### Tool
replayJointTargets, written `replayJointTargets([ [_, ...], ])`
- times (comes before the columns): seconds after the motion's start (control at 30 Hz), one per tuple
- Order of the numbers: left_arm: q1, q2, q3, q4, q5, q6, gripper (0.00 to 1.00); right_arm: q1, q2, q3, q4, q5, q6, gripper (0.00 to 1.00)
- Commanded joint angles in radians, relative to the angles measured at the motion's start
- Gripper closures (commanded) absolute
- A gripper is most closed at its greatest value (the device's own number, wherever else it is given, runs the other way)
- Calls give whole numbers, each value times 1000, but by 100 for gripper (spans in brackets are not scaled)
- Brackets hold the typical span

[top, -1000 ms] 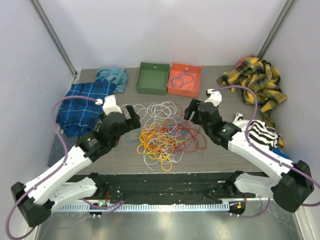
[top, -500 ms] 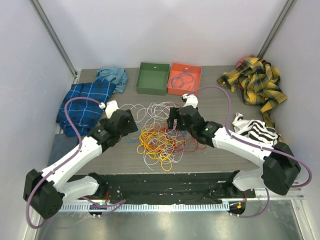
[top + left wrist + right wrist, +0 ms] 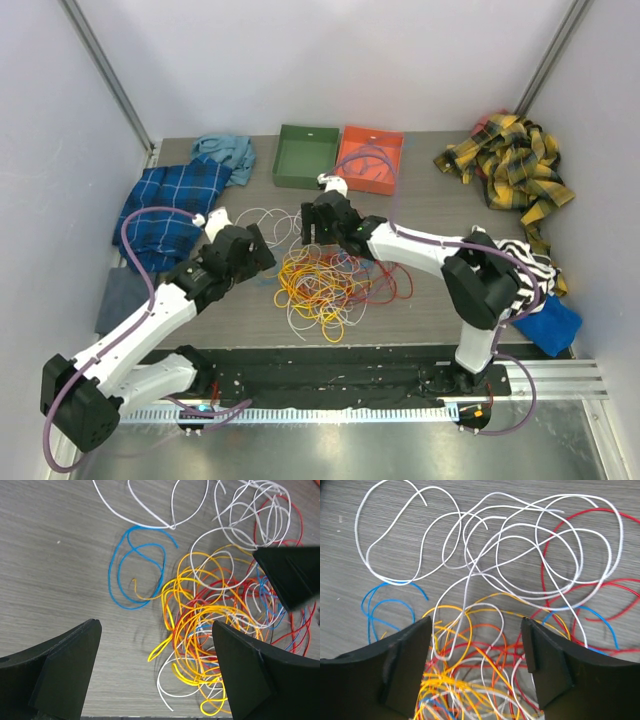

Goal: Untangle the cables

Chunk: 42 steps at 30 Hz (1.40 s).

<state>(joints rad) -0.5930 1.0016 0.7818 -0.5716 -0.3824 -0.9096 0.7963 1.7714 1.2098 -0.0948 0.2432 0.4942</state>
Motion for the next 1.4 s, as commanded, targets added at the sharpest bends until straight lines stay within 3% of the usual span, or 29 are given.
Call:
replayJointTargets([
  [0.0, 2, -60, -45, -5, 27, -32, 2, 4, 75, 99, 30, -24, -9, 24],
  [0.23, 2, -142, -84, -4, 14, -31, 2, 4, 100, 163, -9, -16, -3, 29],
  [0.47, 2, -156, -99, 9, 27, -15, 2, 23, -154, -42, -54, 76, -40, 21],
  [0.7, 2, -123, -121, 41, 59, -31, 2, 236, -239, -96, -143, 157, -68, 26],
  [0.83, 2, -123, -113, 15, 42, -60, 2, 320, -216, -82, -137, 150, -48, 25],
  [1.07, 2, -165, -67, -161, -111, -161, 0, 330, -150, -58, -125, 111, -78, 27],
  [1.37, 1, -233, -111, -171, -104, -170, 0, 328, -3, 42, -117, 61, -95, 31],
])
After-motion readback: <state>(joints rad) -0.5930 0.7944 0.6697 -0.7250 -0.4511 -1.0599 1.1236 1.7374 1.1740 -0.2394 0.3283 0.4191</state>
